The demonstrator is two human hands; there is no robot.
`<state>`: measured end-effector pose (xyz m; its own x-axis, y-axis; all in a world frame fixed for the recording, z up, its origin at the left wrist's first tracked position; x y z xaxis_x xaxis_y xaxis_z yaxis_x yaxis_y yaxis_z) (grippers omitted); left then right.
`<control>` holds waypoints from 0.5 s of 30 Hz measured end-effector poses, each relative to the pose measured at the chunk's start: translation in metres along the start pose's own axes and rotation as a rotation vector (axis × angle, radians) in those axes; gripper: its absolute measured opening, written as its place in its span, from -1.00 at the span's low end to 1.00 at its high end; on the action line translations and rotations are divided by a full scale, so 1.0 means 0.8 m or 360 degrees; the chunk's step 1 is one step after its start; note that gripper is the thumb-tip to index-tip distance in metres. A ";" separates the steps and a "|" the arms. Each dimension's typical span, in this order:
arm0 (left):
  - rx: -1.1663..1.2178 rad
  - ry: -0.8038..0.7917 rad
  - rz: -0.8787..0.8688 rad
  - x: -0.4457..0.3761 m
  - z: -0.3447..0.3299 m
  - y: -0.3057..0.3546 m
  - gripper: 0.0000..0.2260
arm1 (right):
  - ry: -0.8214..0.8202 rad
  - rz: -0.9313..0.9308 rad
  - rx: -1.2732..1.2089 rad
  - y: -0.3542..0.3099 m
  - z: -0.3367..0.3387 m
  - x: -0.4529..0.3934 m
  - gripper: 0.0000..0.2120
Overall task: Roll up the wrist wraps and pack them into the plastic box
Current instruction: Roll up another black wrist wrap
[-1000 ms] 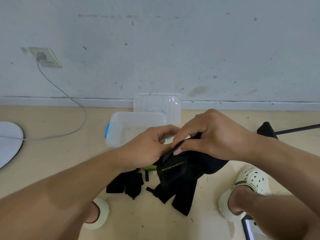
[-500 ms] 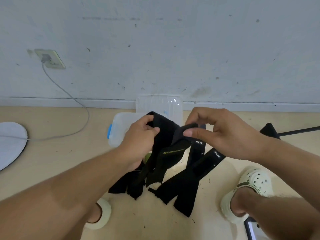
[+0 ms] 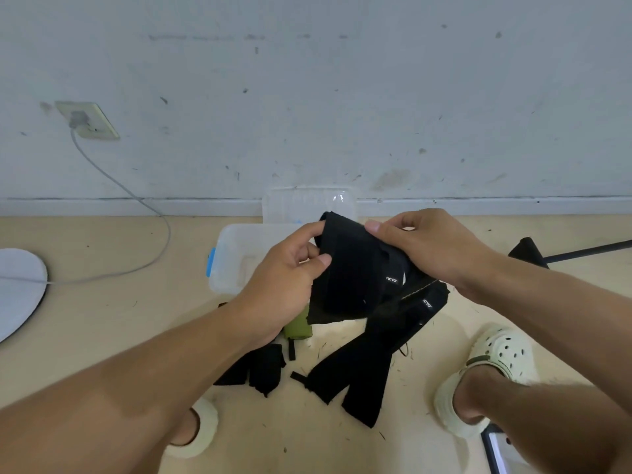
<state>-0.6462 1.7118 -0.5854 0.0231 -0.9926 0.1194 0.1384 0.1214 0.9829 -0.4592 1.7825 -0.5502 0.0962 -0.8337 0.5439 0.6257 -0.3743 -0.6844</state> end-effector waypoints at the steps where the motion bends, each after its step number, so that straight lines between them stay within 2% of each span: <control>1: -0.0013 -0.0008 0.0016 0.000 -0.001 -0.003 -0.61 | -0.0018 0.0014 -0.0021 0.001 -0.002 -0.001 -0.71; 4: -0.0025 -0.0027 0.0047 0.000 -0.003 -0.009 -0.61 | -0.0037 0.0077 -0.0099 -0.002 -0.004 0.001 -0.78; 11: 0.0069 0.0072 -0.0027 -0.002 -0.001 0.000 -0.61 | -0.0228 -0.0089 -0.0116 0.001 -0.006 0.001 -0.58; 13: 0.0252 0.0067 0.0060 0.000 -0.004 -0.002 -0.64 | -0.0199 -0.0045 -0.0197 -0.001 -0.007 0.003 -0.63; 15: 0.0616 0.0088 0.0213 0.002 -0.008 -0.003 -0.69 | -0.0204 0.0040 -0.0121 -0.003 -0.009 0.006 -0.65</control>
<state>-0.6402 1.7103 -0.5882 0.0701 -0.9650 0.2527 -0.2519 0.2279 0.9405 -0.4662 1.7765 -0.5493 0.2120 -0.7862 0.5804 0.5620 -0.3878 -0.7306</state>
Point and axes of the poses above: each hand's wrist, its own x-axis away from the middle knuckle, its own z-axis out of the back of the hand, y = z × x, the point moved 5 cm from there along -x, towards the middle knuckle, and after that the axes turned 11 degrees about -z, right-handed, at the moved point
